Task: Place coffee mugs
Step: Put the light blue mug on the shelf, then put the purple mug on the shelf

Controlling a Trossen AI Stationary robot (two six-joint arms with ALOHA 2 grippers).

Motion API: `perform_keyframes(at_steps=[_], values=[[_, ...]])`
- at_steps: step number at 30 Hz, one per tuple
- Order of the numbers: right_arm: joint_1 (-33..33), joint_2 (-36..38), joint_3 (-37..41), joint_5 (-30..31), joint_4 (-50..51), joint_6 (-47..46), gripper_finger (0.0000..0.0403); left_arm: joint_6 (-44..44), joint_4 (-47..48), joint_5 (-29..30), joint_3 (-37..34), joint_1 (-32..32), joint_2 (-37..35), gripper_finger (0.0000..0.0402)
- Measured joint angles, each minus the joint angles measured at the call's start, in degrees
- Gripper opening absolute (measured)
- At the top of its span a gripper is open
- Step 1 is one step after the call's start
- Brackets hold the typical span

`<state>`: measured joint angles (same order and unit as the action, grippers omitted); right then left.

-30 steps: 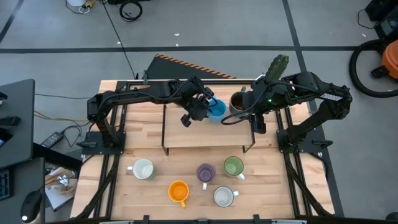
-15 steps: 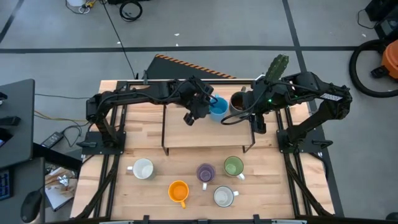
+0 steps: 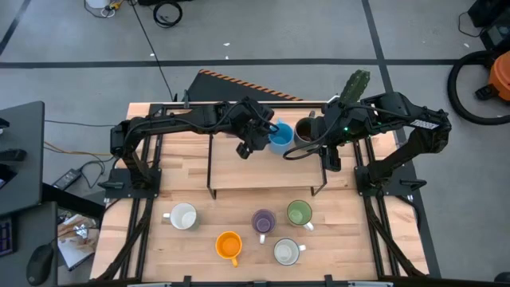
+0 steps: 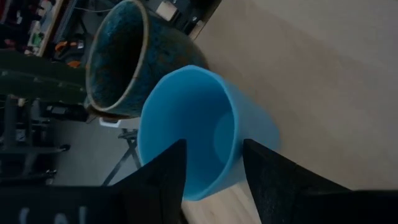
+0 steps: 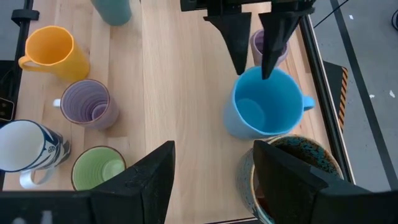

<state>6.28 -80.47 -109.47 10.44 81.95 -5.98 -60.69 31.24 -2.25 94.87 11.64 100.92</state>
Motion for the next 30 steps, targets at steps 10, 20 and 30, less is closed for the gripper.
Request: perform_keyframes(at_steps=[10,20,30], values=[[-0.01,0.00,0.00,-0.02,0.00,-0.04,0.0223,-0.04,-0.77,0.79,0.00,-0.31,0.00,0.0164],[-0.02,-0.01,0.00,-0.04,0.00,0.11,0.0223,-0.03,1.99,8.47,0.00,-2.57,-1.84,0.0164],[1.42,-0.02,0.00,-0.20,-0.09,-0.46,0.0223,9.07,6.62,0.45,0.11,3.26,-8.04,0.0164]])
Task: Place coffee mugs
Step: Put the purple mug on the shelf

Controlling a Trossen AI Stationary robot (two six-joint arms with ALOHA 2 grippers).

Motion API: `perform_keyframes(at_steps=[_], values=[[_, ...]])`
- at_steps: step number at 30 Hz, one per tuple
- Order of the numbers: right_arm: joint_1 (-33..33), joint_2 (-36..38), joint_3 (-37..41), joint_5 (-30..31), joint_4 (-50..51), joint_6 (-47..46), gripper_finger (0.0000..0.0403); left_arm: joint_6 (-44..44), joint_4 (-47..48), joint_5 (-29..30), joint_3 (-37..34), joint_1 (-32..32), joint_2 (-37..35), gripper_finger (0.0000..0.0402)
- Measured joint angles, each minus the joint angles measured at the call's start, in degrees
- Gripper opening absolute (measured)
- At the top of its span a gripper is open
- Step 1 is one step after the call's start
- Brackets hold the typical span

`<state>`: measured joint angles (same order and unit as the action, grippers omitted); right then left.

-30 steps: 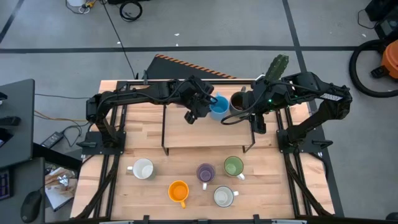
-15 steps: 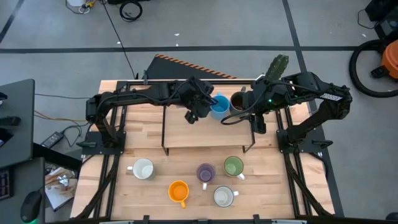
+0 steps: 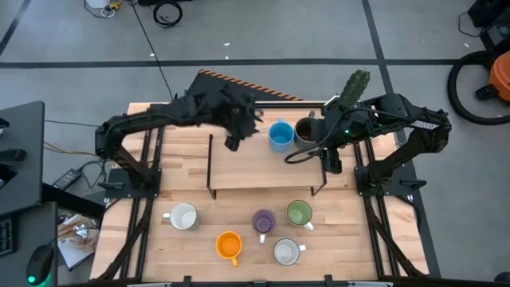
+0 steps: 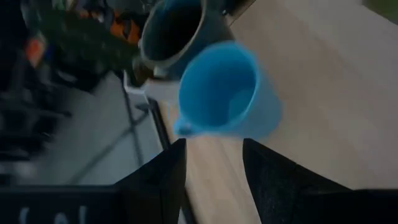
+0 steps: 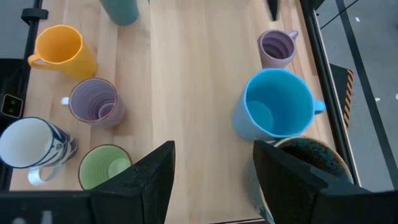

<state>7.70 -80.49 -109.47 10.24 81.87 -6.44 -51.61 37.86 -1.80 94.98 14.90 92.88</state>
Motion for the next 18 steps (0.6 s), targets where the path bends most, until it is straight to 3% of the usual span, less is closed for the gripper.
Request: perform_keyframes(at_steps=[5,18], values=[[0.59,0.00,0.00,0.00,-0.46,0.04,0.0223,7.32,6.42,-4.24,-0.04,7.11,-0.04,0.0164],[0.53,0.00,0.00,0.46,-1.19,0.43,0.0223,22.99,20.07,-4.25,-0.04,18.80,5.83,0.0164]])
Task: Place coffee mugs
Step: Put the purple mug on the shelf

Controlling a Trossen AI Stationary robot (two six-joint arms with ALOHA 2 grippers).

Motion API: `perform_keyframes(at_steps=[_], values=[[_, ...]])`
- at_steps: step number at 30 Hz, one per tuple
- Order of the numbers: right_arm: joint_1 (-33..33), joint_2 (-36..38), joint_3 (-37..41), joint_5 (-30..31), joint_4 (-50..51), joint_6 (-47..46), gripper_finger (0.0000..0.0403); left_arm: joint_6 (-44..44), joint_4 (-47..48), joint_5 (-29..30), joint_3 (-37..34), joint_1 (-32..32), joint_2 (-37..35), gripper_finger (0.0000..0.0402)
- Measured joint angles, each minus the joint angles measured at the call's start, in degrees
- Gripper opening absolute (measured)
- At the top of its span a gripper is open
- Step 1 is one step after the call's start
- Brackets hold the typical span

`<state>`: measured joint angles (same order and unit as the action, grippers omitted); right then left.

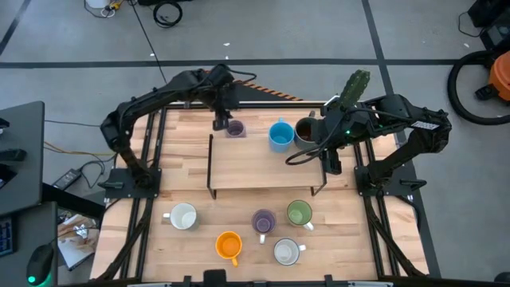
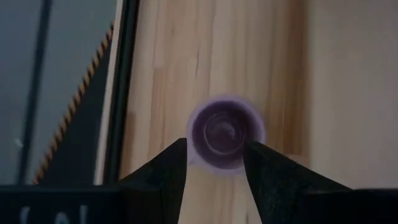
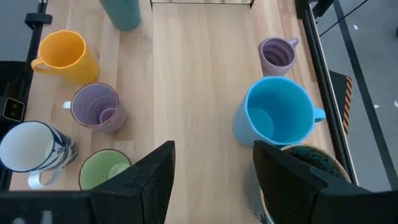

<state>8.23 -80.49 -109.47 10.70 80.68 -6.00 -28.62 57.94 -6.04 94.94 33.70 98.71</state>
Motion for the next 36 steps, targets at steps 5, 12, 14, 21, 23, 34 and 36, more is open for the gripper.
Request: perform_keyframes(at_steps=[5,12,14,21,23,34,36], values=[[0.22,0.07,0.81,2.25,-0.38,-1.46,0.0223,5.24,0.38,0.32,-0.07,1.73,3.53,0.0164],[0.81,0.34,5.63,8.69,3.01,-7.42,0.0223,6.64,0.72,1.83,-0.04,2.92,3.88,0.0164],[0.76,0.37,6.12,10.98,3.54,-7.76,0.0223,6.66,0.49,1.80,-0.04,3.61,3.98,0.0164],[1.06,1.26,6.21,15.88,3.65,-9.26,0.0223,6.54,-1.88,1.38,0.00,4.25,8.85,0.0164],[1.20,1.54,6.21,16.67,3.53,-9.20,0.0223,6.54,-1.75,1.38,0.00,4.21,10.60,0.0164],[0.45,2.51,6.21,18.03,2.34,-7.27,0.0223,6.03,-2.25,-3.17,-0.02,6.14,14.53,0.0164],[0.42,2.51,6.21,18.71,2.28,-6.39,0.0223,6.58,-2.17,-3.54,-0.04,6.60,14.75,0.0164]])
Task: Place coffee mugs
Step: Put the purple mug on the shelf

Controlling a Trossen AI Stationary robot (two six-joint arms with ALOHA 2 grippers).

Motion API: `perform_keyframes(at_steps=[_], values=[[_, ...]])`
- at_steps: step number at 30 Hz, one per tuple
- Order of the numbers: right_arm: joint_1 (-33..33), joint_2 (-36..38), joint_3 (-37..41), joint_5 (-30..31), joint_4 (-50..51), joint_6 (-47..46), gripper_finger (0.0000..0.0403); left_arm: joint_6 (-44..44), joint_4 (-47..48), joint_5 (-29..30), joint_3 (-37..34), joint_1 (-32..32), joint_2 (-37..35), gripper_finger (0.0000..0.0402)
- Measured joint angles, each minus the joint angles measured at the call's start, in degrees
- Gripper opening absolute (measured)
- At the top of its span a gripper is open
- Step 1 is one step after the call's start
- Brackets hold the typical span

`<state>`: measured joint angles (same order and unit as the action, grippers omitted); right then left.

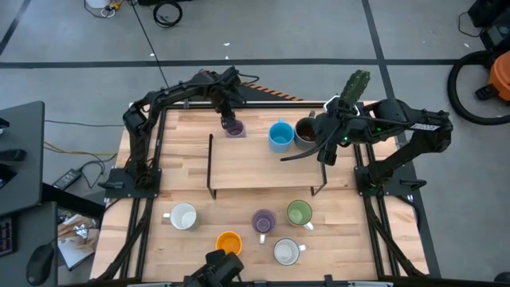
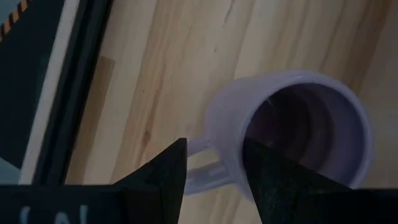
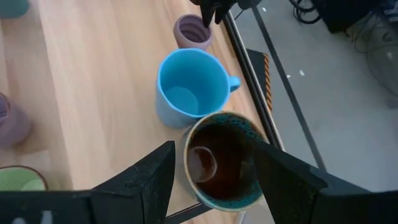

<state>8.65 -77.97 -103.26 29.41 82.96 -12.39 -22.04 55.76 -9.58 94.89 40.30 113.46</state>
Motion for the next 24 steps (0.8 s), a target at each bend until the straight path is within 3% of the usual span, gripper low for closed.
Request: perform_keyframes(at_steps=[15,24], values=[[-0.26,0.18,1.92,1.05,-0.35,3.13,0.0223,-4.67,-1.23,0.54,0.00,-0.99,0.12,0.0164],[-0.94,0.20,1.92,1.02,-1.36,3.55,0.0223,-14.83,-1.15,0.56,0.00,-1.32,0.12,0.0158]])
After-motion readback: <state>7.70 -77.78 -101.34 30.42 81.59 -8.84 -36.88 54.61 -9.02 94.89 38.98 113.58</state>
